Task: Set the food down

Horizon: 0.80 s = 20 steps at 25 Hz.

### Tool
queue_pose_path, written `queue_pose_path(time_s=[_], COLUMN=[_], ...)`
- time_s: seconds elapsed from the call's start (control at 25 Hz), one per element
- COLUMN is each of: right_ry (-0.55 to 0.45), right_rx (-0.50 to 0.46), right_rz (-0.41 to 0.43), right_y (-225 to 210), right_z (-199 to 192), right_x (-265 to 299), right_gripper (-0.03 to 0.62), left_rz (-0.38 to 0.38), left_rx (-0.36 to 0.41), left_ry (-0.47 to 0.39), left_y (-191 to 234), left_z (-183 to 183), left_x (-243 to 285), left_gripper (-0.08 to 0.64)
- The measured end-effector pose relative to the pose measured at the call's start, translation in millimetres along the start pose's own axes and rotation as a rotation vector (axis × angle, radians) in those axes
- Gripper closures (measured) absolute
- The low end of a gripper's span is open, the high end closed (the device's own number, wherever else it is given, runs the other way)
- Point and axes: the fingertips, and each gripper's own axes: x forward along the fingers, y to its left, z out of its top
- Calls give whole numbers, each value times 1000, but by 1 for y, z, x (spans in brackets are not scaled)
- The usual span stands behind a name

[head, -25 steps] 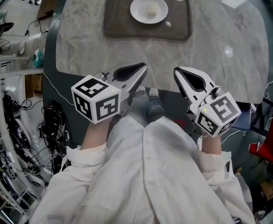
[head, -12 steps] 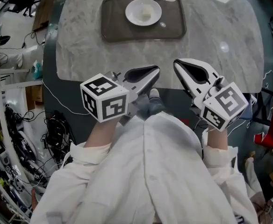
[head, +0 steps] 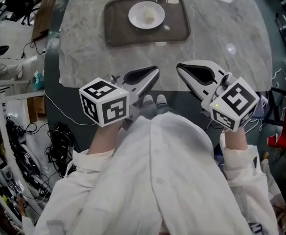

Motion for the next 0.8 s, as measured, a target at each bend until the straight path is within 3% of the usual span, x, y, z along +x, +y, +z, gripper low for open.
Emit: queue_pose_path(time_s=[0.32, 0.8], right_ry=[28, 13], right_rx=[-39, -68], right_rz=[20, -16], right_y=[5, 6], right_z=[-2, 0], right_x=[2, -3], right_gripper=[589, 589], left_rz=[5, -19], left_rx=[27, 48], left_ry=[32, 61], left_y=[-3, -5], left_z=[-3, -10], left_x=[2, 3], left_gripper=[532, 532])
